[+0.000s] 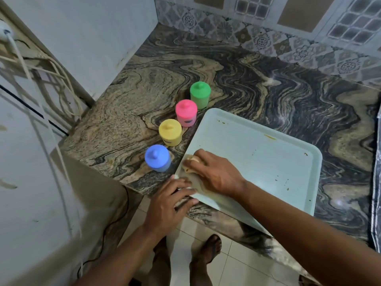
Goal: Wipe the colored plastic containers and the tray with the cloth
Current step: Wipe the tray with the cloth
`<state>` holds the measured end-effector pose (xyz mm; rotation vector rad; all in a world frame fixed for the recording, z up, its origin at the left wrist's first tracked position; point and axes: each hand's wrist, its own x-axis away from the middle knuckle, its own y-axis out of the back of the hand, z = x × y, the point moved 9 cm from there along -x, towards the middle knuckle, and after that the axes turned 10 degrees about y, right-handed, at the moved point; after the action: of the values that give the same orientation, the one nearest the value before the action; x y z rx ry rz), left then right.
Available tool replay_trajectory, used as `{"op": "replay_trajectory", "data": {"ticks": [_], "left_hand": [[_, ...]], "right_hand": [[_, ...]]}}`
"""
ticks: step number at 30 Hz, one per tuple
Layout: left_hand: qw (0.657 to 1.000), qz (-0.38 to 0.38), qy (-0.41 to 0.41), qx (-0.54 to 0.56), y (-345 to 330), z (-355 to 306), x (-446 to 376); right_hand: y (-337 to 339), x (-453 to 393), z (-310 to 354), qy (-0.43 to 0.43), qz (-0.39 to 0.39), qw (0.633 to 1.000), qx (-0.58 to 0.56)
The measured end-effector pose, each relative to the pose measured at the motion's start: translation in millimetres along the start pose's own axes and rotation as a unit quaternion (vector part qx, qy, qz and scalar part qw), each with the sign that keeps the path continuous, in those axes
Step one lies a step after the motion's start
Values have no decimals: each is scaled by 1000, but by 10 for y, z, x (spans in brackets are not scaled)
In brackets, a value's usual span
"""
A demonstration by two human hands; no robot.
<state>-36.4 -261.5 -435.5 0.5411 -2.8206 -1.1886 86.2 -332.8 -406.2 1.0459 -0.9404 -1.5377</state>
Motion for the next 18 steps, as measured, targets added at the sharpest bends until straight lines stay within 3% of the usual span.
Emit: {"op": "replay_trajectory", "data": {"ticks": [3,6,10,18], "left_hand": [[1000,-20,-9,0,-7,-22,9],[1000,-21,-3,0,-19,13,19],[999,-36,-12,-19,-42,33,18],[998,-52,-19,-43,-69,43,37]], "right_hand": [[58,-66,-276,-15,2,1000,20],[252,-131,-810,-113,-23,993,10],[467,-222,-1316,-178,-45,983,29],[634,37,-1477,-221,-50,973,42]]}}
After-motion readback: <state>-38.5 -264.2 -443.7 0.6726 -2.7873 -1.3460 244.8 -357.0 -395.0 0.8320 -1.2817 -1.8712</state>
